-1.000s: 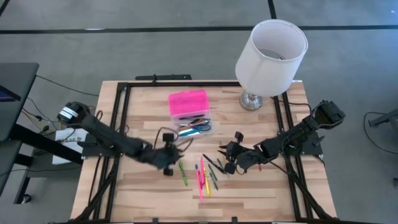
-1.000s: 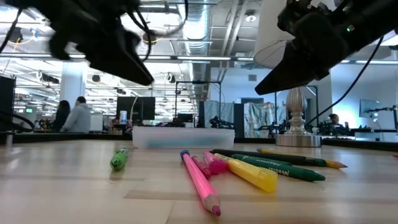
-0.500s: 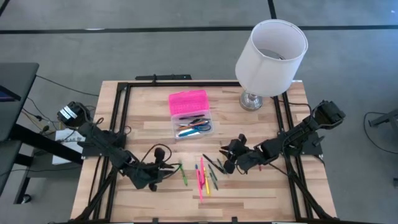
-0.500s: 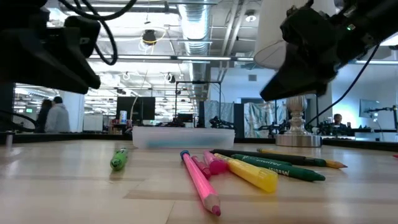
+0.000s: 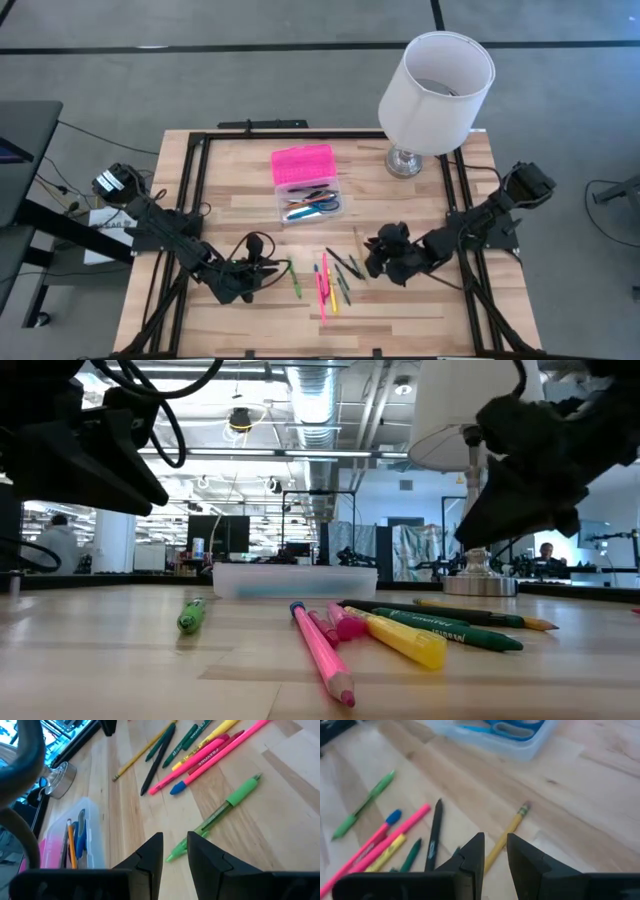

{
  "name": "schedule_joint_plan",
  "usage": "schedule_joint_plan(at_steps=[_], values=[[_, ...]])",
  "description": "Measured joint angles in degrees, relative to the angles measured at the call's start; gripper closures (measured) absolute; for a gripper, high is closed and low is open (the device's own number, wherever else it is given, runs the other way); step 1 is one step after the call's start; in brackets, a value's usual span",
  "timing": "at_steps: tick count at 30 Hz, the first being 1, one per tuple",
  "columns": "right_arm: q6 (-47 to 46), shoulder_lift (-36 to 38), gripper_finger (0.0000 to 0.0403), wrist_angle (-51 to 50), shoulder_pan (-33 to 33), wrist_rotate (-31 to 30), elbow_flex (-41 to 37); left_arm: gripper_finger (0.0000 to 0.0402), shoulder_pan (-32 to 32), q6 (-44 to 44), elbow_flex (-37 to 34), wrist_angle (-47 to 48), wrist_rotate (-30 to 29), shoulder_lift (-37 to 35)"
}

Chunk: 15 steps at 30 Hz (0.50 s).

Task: Pick & place school supplies into a supply box
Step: Put the yellow pencil into the pink supply box

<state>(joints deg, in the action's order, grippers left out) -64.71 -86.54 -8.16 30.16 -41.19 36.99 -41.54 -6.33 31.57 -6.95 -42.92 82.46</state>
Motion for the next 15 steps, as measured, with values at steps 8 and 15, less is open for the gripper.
schedule_joint_plan(at_steps=[8,15], values=[[-1.1,-6.5,0.0329,1.1,-3.0,3.1,1.2,0.0319,0.0,0.0,0.0,0.0,0.2,0.0],[1.5,-13.7,0.0329,0.7,-5.2,3.9,5.9,0.0319,0.0,0.4,0.0,1.4,0.2,0.0]])
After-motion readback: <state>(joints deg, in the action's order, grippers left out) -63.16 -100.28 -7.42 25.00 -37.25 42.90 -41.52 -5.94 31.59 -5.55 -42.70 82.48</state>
